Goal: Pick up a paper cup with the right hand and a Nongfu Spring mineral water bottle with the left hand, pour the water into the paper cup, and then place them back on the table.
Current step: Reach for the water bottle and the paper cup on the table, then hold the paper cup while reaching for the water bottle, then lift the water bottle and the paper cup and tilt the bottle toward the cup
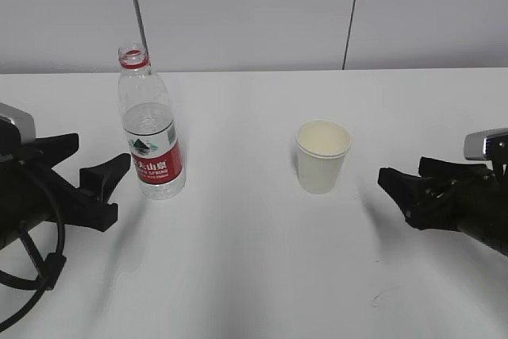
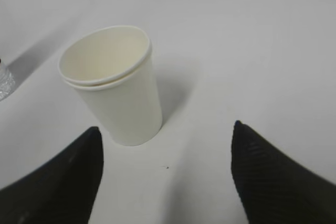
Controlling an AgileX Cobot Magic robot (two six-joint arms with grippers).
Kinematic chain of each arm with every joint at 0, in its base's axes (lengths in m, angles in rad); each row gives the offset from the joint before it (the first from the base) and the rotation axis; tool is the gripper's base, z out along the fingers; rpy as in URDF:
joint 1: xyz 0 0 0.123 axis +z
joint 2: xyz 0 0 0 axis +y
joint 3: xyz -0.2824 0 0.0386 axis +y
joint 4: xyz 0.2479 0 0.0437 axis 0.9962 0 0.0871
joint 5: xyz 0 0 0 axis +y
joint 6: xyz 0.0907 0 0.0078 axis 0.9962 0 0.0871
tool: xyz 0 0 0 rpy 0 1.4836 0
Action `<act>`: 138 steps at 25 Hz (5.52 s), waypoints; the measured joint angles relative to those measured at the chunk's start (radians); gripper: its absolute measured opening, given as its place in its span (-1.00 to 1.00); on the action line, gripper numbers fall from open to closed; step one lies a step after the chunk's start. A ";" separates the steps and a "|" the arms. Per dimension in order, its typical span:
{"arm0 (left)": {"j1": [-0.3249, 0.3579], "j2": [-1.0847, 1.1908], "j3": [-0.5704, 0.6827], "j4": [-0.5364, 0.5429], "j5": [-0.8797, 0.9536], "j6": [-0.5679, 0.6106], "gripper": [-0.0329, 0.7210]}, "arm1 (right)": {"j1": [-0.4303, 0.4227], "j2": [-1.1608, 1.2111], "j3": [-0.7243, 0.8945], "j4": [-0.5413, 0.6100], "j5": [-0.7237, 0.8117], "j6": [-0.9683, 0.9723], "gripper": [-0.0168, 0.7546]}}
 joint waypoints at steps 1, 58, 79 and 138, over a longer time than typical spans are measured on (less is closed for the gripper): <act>0.000 0.001 0.000 0.000 0.000 0.000 0.39 | 0.000 0.004 0.000 0.002 -0.002 0.000 0.51; 0.000 0.002 0.000 0.043 -0.064 -0.004 0.39 | 0.176 0.436 -0.481 -0.050 -0.008 -0.034 0.48; 0.000 0.300 -0.164 0.056 -0.100 -0.025 0.65 | 0.178 0.436 -0.481 -0.048 -0.009 -0.034 0.44; 0.000 0.239 -0.344 0.025 -0.038 0.484 0.12 | 0.350 0.375 -0.488 -0.366 -0.011 0.044 0.44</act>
